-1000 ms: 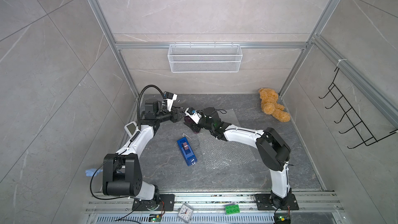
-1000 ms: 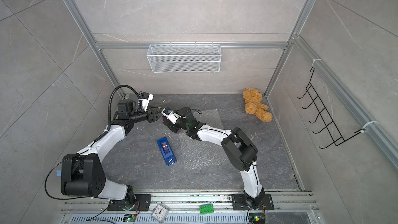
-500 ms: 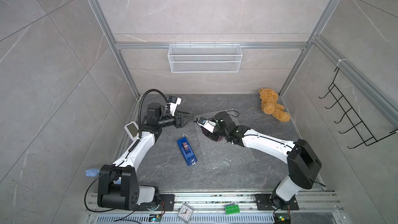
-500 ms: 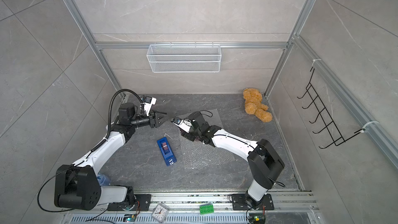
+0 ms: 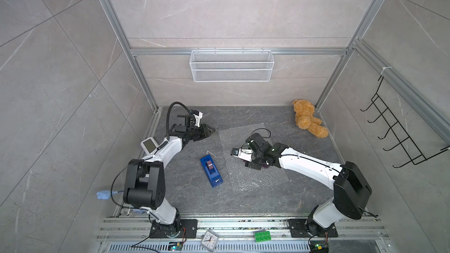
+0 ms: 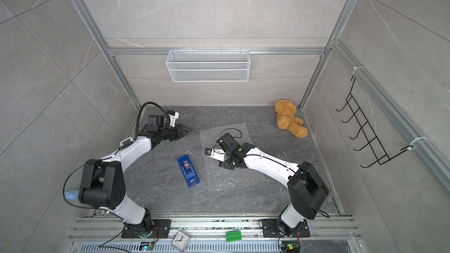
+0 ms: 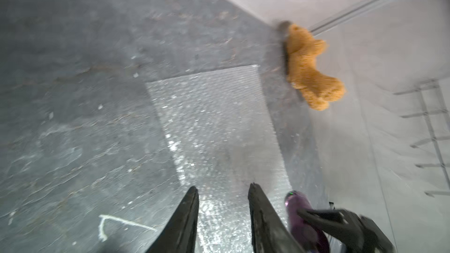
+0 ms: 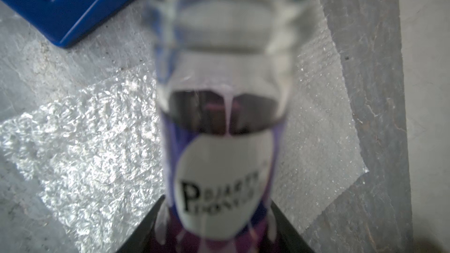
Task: Wrap wine bottles in bubble wrap
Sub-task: Move the bubble wrap to the center of the board.
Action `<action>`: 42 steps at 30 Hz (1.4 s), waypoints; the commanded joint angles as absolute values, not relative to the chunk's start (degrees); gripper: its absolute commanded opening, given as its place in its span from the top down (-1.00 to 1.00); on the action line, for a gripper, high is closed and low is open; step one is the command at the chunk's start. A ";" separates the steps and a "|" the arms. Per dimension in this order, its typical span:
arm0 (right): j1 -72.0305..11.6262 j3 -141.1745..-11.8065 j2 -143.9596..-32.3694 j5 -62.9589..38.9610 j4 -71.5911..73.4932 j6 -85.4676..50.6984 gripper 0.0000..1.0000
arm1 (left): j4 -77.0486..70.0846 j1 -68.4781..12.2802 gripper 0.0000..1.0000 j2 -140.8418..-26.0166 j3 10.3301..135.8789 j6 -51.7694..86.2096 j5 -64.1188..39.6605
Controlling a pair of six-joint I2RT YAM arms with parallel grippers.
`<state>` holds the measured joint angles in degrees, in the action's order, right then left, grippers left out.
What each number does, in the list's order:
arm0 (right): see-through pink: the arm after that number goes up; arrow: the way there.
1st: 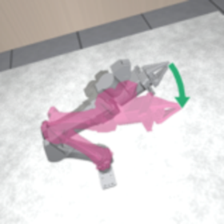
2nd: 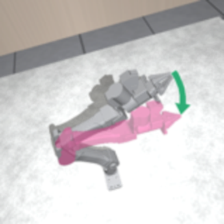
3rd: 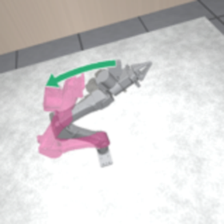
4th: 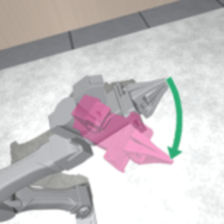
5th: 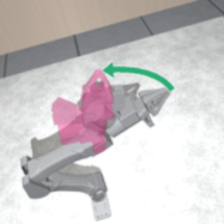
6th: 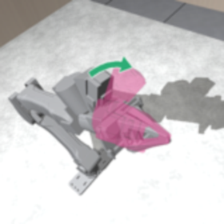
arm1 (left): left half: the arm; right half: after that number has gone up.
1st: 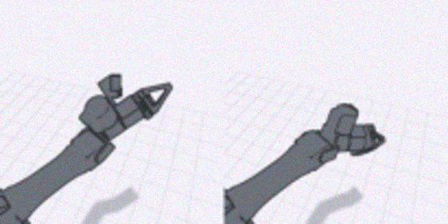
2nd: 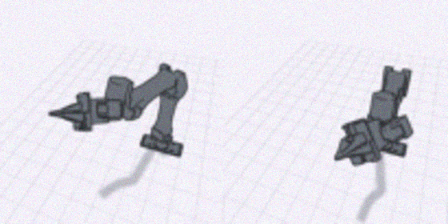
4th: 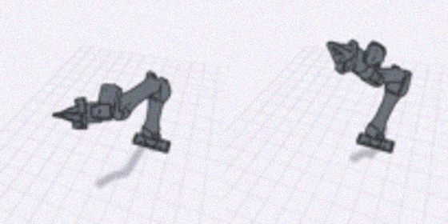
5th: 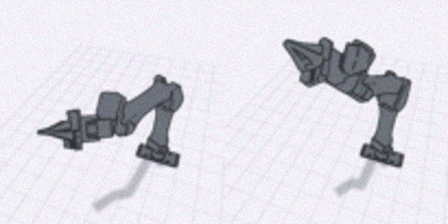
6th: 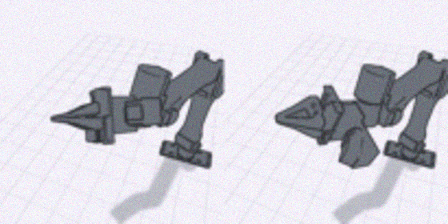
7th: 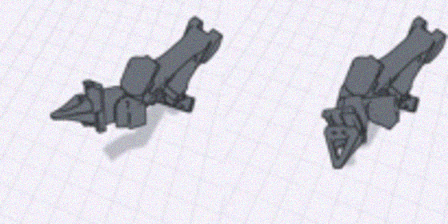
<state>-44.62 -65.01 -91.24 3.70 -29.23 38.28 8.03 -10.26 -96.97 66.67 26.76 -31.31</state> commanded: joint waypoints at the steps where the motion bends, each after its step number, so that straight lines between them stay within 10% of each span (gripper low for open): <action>1: -45.45 -65.56 -88.66 5.36 -31.77 39.86 0.23 | 19.34 -13.38 0.24 -102.94 74.64 25.36 -20.77; 27: -49.99 -66.67 -92.06 6.18 -39.17 40.78 0.18 | 34.27 -24.87 0.22 -137.83 111.28 13.21 -11.20; 42: -50.63 -83.23 -107.74 9.67 -49.35 45.19 0.17 | 31.46 -23.14 0.03 -128.84 109.41 6.07 -21.77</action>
<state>-50.24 -79.64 -105.86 7.16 -44.25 43.79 32.12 -24.43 -135.98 111.28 7.20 -17.98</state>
